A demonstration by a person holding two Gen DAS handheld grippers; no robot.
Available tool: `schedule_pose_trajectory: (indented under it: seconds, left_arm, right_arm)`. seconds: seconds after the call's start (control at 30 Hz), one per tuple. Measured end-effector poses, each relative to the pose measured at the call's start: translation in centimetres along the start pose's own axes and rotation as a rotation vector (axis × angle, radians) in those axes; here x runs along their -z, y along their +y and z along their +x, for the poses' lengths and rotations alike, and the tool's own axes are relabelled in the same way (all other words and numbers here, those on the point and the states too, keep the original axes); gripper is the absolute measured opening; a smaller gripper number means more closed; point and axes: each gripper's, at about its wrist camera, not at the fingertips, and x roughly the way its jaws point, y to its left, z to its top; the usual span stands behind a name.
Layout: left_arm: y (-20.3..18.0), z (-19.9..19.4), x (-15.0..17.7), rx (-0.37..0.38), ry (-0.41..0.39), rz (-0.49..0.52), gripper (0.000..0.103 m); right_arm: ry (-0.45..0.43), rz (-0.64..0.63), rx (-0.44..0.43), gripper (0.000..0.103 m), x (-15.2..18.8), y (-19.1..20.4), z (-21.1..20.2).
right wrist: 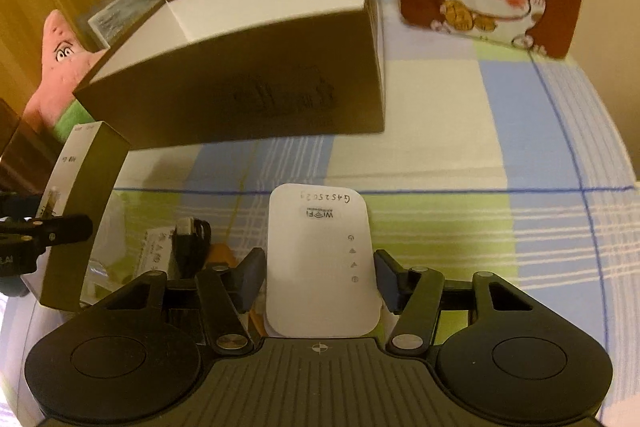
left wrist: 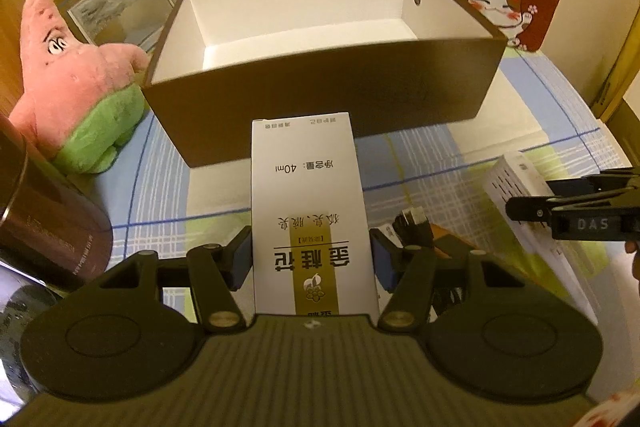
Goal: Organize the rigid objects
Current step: 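Carry the white box with the left tool while the right tool carries the wifi extender into the brown box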
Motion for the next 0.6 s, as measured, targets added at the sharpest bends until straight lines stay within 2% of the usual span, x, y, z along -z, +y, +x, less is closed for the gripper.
schedule_pose_trajectory:
  seconds: [0.13, 0.33, 0.6]
  left_arm:
    - [0.6, -0.9, -1.2, -0.001, -0.028, -0.003, 0.056]
    - [1.5, -1.7, -3.9, 0.003, -0.081, -0.010, 0.056]
    - [2.8, -1.1, -8.6, 0.003, -0.127, -0.026, 0.056]
  right_arm:
    - [-0.031, -0.041, 0.016, 0.055, -1.6, 1.5, -1.7]
    - [-0.081, -0.073, -0.006, 0.055, -4.8, 4.0, -3.5]
    - [-0.160, -0.106, -0.036, 0.055, -10.3, 6.6, -3.5]
